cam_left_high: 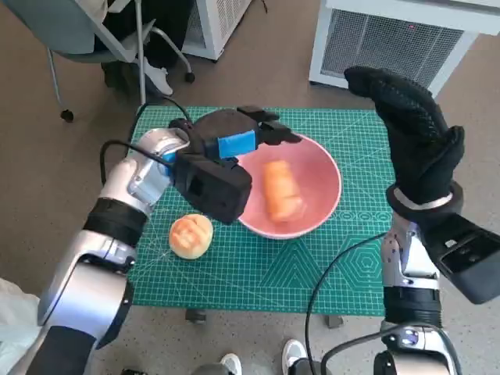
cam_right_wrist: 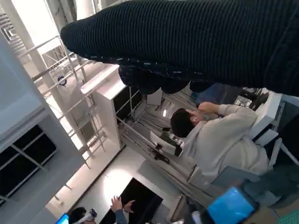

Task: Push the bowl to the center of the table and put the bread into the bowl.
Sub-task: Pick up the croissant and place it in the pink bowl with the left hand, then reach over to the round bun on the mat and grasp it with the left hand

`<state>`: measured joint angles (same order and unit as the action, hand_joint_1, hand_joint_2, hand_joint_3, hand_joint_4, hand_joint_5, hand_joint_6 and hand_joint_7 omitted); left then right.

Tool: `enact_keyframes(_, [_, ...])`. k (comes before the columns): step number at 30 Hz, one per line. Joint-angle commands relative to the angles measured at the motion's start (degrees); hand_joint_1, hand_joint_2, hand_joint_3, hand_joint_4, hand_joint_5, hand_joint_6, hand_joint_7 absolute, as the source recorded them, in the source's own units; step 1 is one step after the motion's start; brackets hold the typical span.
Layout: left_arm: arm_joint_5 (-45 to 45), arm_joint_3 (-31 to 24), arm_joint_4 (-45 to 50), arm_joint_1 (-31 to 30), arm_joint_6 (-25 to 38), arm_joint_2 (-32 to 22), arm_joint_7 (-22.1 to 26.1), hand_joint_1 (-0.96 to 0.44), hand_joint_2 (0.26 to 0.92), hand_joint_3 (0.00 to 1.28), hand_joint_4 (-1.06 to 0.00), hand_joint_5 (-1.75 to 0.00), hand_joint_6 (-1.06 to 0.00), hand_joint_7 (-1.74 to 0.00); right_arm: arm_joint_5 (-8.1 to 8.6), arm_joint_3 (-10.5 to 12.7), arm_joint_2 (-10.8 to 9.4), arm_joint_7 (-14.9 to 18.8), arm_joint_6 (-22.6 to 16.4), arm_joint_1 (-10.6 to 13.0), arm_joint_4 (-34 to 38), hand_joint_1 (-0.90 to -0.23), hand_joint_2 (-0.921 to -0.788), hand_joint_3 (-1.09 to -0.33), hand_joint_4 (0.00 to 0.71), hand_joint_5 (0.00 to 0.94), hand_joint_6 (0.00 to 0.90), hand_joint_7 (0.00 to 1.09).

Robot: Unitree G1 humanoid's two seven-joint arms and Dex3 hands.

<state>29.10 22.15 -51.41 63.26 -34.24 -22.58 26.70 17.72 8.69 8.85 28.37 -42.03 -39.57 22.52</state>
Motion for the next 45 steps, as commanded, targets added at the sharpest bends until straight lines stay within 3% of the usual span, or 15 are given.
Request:
enact_keyframes(1, [-3.56,-2.36,6.12,-3.89,-1.33,-3.72,2.31,-0.27,0.817,0.0,-0.09,-0.01,-0.26,-0.03,-0.53,-0.25,0.42,-0.2,0.61,1.04,0.47,-0.54,-0.921,-0.847,0.18,0.024,-0.001,0.56])
enact_keyframes(15, [-12.34,-9.85,23.95,-17.97,-3.88,-15.95,7.67,-0.31,0.826,0.0,-0.16,-0.02,-0.3,-0.05,0.32,-0.82,0.11,0.02,2.24,2.2,-1.63,-0.559,-0.921,-0.839,0.174,0.034,-0.001,0.56])
enact_keyframes(27, [-14.92,-15.87,35.18,-32.14,-1.53,-23.71,8.32,-0.32,0.829,0.0,-0.23,-0.03,-0.36,-0.08,1.12,-0.94,-0.11,0.86,2.12,2.0,-0.93,-0.552,-0.921,-0.841,0.167,0.045,-0.001,0.57])
enact_keyframes(35, [-13.88,-17.69,38.95,-38.7,0.56,-25.21,7.51,-0.3,0.816,0.0,-0.26,-0.02,-0.38,-0.08,1.6,-0.9,-0.33,1.94,1.64,1.0,0.99,-0.558,-0.921,-0.827,0.166,0.062,-0.001,0.57])
enact_keyframes(43, [-12.09,-16.49,39.84,-41.1,3.47,-23.89,7.32,-0.3,0.814,0.0,-0.28,-0.02,-0.39,-0.08,2.86,-0.71,-0.23,3.94,1.39,-0.2,3.23,-0.551,-0.921,-0.816,0.156,0.087,-0.001,0.59])
enact_keyframes(44, [-11.86,-16.26,39.78,-41.16,3.69,-23.7,7.3,-0.29,0.814,0.0,-0.28,-0.02,-0.39,-0.08,3.05,-0.67,-0.19,4.15,1.43,-0.32,3.39,-0.551,-0.921,-0.815,0.143,0.112,-0.001,0.59])
enact_keyframes(45, [-11.39,-15.78,39.55,-41.16,4.07,-23.38,7.29,-0.29,0.814,0.0,-0.29,-0.02,-0.39,-0.08,3.25,-0.67,-0.15,4.39,1.52,-0.43,3.54,-0.55,-0.921,-0.816,0.091,0.216,-0.001,0.6])
